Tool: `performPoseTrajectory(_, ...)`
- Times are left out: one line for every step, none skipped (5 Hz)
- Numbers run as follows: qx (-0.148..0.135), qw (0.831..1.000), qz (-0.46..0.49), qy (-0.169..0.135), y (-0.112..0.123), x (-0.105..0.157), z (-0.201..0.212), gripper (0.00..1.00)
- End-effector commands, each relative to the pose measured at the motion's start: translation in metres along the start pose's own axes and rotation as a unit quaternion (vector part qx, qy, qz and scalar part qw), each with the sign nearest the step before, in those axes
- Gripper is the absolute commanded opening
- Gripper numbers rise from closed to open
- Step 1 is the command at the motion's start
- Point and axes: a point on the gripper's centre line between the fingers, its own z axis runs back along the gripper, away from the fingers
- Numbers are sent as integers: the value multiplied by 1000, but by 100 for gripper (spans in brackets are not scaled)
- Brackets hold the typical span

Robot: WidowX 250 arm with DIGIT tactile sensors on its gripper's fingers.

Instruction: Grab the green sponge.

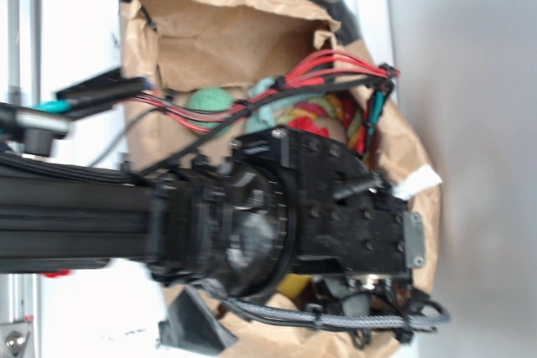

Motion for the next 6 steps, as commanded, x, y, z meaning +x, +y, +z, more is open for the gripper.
performPoseTrajectory(9,998,25,-54,45,0,72,0)
performPoseTrajectory(41,995,9,-96,60,5,101,0)
performPoseTrajectory(61,987,4,-148,64,21,140,0)
performPoseTrajectory(71,987,-25,-141,54,21,164,0)
performPoseTrajectory(54,993,-64,-89,42,14,170,0)
performPoseTrajectory(63,991,-86,-81,38,9,175,0)
